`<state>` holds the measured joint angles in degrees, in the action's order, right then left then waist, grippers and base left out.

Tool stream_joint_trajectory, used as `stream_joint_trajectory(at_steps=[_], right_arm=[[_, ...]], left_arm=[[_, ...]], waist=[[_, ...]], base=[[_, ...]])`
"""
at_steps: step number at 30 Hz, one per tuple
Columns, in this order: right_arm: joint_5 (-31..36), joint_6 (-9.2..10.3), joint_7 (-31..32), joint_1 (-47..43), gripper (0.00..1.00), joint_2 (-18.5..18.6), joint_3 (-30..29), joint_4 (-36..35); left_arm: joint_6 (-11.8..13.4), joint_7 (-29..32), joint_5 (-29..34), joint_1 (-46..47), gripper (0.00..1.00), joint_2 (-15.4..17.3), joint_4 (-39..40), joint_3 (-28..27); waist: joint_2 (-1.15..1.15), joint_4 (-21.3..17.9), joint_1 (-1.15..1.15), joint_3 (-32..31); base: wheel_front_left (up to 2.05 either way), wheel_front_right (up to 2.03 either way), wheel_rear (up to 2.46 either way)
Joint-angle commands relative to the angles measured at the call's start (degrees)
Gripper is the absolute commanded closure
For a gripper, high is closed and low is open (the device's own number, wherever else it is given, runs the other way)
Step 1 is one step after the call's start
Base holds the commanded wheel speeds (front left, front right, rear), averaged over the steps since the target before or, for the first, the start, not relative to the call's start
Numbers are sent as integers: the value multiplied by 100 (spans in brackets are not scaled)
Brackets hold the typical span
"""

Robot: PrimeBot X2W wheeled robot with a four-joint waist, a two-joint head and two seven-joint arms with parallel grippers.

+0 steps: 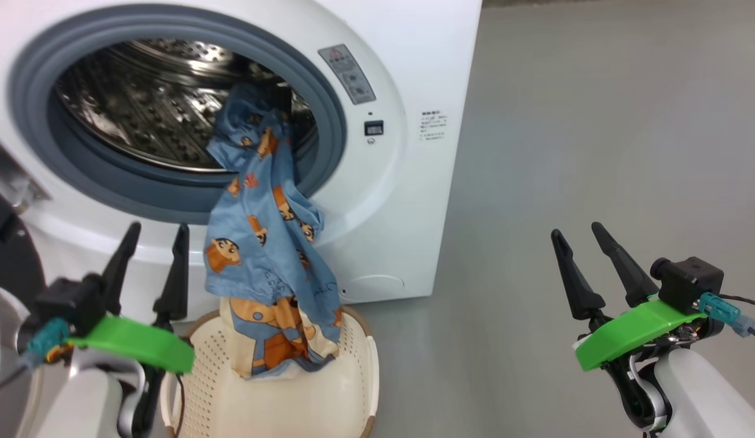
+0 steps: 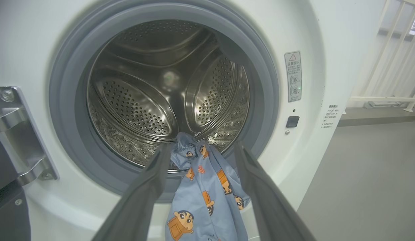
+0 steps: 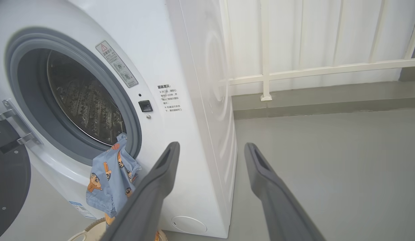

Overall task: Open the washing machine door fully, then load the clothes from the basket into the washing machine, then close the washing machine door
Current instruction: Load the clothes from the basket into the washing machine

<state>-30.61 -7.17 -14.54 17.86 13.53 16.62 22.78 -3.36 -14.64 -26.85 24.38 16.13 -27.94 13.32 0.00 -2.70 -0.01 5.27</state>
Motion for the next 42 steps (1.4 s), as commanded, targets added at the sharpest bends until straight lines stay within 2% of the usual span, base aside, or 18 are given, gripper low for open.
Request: stream_joint_trajectory(at_steps=[1,9,20,42], right_arm=[[-31,-32,-46,-47,0,79,104,-114],[-116,-32,-46,-251,0,172,172,-99],[-140,-32,-46,-381,0,252,92,-196],[-44,-32,-46,-381,0,226,-37,-300]], left_arm=[[54,-36,70,-30,0,153,223,-233],[192,-36,191,-883,0,86,788,-396],[385,-36,254,-1646,0,10,1428,-543],[506,-36,260,-1803,0,-133,1718,-602]], waist=[[0,140,1,-182],[0,189,1,-500],[0,215,1,-582],[0,272,1,-455]], base=[[0,0,0],[0,0,0],[0,0,0],[0,0,0]])
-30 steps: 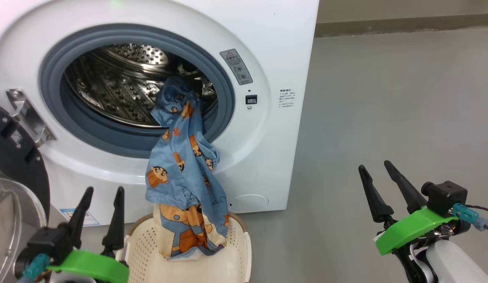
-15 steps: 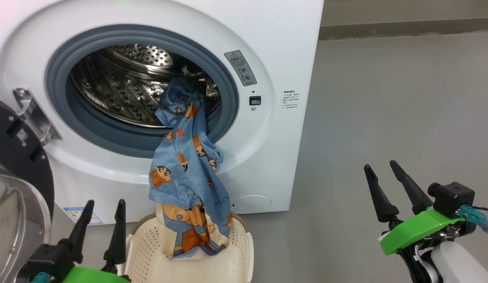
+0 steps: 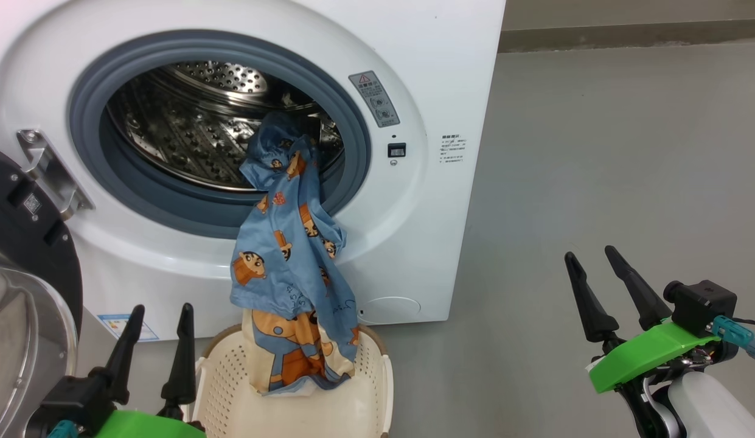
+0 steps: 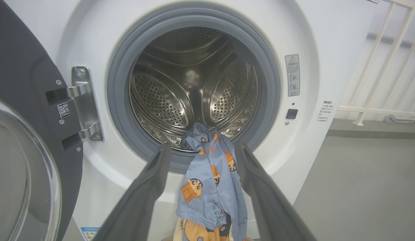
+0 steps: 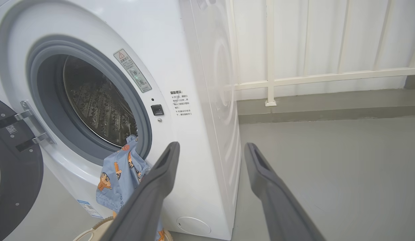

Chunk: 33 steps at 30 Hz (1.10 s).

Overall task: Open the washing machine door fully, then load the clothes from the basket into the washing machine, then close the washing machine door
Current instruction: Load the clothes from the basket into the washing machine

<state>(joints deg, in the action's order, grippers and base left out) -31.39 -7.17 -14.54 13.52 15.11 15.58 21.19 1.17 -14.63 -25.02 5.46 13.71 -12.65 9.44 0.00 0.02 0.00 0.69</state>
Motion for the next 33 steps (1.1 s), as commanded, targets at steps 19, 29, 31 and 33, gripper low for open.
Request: stream_joint_trajectory(at_steps=[19,29,31,33], right_arm=[[27,-32,-46,169,0,71,109,-114],[51,-32,-46,290,0,64,182,-146],[65,-32,-46,333,0,56,194,-164],[84,-32,-46,374,0,41,198,-181]], left_arm=[[-67,-7,-31,196,0,15,-193,-212],[-243,203,-203,459,0,-43,-784,-77],[-319,241,-250,592,0,-55,-1003,-48],[-398,312,-296,750,0,-74,-1276,-3]], waist=[[0,-55,0,153],[0,-204,0,411],[0,-253,0,516],[0,-301,0,643]], base=[[0,0,0],[0,0,0],[0,0,0],[0,0,0]])
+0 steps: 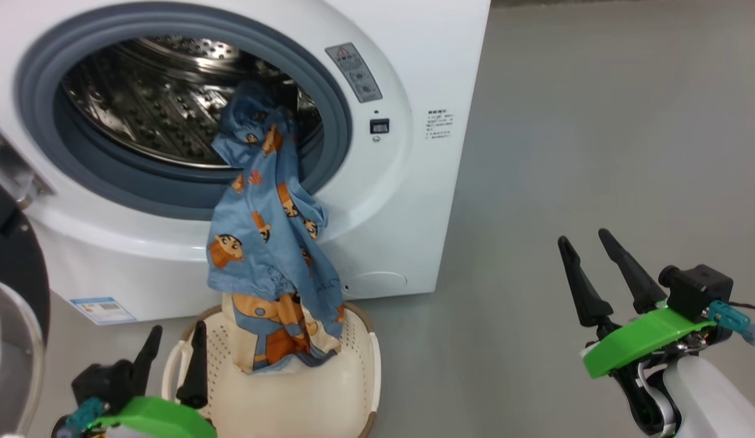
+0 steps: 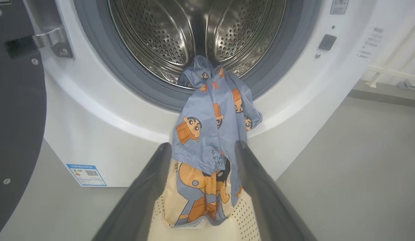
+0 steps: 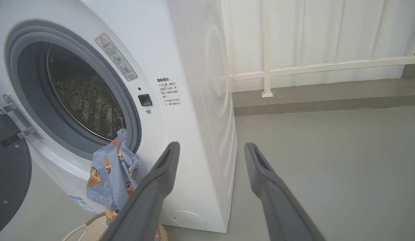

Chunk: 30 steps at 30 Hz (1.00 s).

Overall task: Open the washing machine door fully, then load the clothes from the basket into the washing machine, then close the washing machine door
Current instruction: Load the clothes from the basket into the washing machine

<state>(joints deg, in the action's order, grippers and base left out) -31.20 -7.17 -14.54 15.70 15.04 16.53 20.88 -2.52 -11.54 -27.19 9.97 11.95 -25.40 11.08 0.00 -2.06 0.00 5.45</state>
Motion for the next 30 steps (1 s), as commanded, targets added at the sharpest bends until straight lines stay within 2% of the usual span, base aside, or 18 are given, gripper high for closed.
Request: stream_joint_trajectory(at_steps=[1,11,18,30], right_arm=[[76,-32,-46,180,0,38,111,-157],[214,-32,-46,449,0,-98,108,-267],[342,-32,-46,684,0,-233,122,-379],[557,-32,-46,950,0,-429,22,-645]], left_arm=[[-67,38,-98,388,0,97,-149,-143],[-414,163,-343,1433,0,56,-1653,99],[-489,74,-487,2252,0,64,-2665,402],[-495,273,-1237,3359,0,211,-3323,1273]], waist=[[0,-122,0,240],[0,-351,0,957],[0,-546,0,1491],[0,-748,0,2441]], base=[[0,0,0],[0,0,0],[0,0,0],[0,0,0]])
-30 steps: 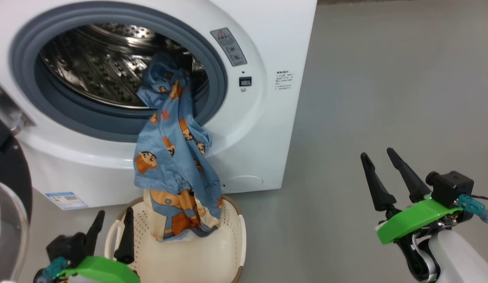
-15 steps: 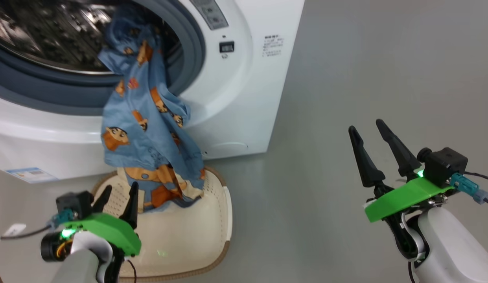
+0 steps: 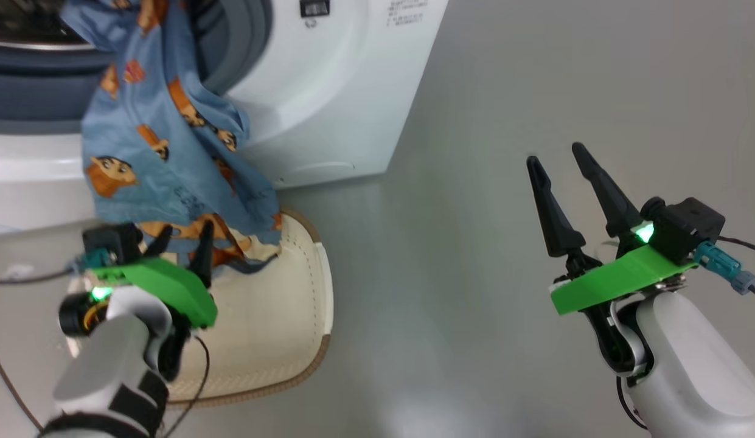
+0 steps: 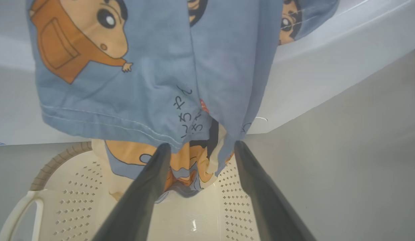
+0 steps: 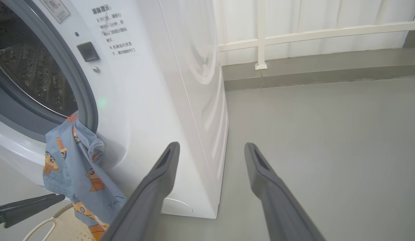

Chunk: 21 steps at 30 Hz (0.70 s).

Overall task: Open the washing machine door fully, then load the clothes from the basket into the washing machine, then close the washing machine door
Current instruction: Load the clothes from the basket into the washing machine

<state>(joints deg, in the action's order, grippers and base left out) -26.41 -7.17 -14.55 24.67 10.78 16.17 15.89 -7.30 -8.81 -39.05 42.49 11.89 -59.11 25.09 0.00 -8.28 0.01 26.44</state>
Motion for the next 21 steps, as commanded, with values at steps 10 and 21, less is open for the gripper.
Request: stream_joint_trajectory(at_steps=[10,21], right_arm=[[356,-32,-45,249,0,-210,-241,-578],[512,-32,-45,248,0,-351,-464,-797]], left_arm=[[-18,5,-479,970,0,456,-296,354],[-18,-85,-836,1571,0,545,-547,615]], waist=[[0,-267,-1,1057],[0,-346,-1,1369]], base=[[0,0,0],[0,0,0]])
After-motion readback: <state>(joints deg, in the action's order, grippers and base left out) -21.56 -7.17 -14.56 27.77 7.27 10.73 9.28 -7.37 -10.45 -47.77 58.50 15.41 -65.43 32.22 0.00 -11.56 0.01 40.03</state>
